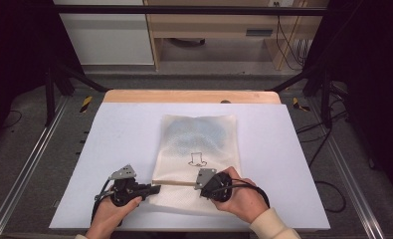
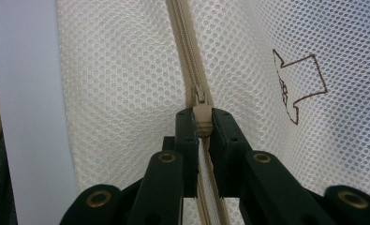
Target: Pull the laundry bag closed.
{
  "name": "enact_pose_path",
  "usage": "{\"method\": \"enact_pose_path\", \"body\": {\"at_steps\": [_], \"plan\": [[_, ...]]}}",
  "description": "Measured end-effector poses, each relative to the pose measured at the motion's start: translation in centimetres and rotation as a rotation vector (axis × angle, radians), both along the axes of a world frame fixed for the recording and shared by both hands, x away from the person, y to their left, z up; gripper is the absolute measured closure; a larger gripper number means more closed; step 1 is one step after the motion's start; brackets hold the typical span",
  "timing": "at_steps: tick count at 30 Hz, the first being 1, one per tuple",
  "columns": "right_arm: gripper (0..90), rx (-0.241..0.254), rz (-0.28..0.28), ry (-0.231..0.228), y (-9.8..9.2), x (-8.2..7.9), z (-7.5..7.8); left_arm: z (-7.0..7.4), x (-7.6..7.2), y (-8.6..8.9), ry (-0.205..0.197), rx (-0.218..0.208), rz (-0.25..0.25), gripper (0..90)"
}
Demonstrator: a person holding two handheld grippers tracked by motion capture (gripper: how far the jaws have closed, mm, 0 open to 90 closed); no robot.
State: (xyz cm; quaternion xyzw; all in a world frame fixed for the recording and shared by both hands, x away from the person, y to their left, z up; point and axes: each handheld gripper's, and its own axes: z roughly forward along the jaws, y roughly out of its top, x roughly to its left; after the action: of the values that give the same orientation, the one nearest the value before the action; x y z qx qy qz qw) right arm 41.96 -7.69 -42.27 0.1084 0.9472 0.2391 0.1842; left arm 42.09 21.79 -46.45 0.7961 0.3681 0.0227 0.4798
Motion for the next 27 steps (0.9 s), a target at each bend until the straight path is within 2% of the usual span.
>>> {"method": "enact_pose_path", "body": {"at_steps": [27], "plan": [[82.0, -0.006, 0.002, 0.000, -0.37, 0.12, 0.19, 0.02, 0.06, -0.24, -0.006, -0.003, -0.005, 83.5]]}}
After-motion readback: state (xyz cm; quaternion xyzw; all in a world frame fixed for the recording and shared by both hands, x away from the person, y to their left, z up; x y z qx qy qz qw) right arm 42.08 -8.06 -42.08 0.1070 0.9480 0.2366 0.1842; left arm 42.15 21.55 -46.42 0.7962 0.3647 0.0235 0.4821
